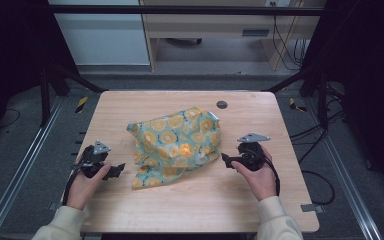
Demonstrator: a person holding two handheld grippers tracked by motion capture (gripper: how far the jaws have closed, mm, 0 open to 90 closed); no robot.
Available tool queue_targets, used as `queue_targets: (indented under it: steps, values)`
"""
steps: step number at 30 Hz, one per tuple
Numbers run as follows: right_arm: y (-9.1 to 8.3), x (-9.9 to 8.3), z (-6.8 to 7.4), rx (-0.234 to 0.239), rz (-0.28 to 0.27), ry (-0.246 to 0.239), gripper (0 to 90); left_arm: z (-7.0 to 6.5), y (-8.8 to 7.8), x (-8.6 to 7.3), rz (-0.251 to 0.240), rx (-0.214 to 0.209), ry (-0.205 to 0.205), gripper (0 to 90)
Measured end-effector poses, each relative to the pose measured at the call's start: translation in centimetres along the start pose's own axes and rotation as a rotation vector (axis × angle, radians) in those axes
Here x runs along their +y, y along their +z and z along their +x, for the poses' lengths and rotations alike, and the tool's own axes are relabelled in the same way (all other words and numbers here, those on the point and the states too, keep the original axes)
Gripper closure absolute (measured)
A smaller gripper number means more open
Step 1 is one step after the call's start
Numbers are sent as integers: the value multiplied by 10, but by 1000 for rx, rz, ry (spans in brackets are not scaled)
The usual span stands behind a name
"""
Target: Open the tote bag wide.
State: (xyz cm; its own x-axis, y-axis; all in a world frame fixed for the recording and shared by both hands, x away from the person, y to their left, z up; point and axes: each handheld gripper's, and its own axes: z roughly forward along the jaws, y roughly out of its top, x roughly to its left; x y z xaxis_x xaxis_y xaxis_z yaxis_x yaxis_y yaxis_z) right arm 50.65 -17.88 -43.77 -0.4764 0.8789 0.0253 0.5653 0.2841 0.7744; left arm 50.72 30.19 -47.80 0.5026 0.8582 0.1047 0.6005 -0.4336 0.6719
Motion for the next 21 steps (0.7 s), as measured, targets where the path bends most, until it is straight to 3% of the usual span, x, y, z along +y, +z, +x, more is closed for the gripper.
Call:
queue_targets:
  steps: [9, 11, 17, 21]
  values:
    - [14, 51, 25, 24, 3, -109, 194, -2, 0, 0, 12, -2, 12, 74]
    - [22, 70, 31, 29, 3, -135, 198, -2, 1, 1, 13, -7, 12, 76]
    - [38, 106, 36, 36, 8, -154, 229, -3, 1, 1, 12, -12, 18, 78]
    - [49, 117, 37, 38, 17, -160, 251, -3, 1, 2, 12, -18, 22, 78]
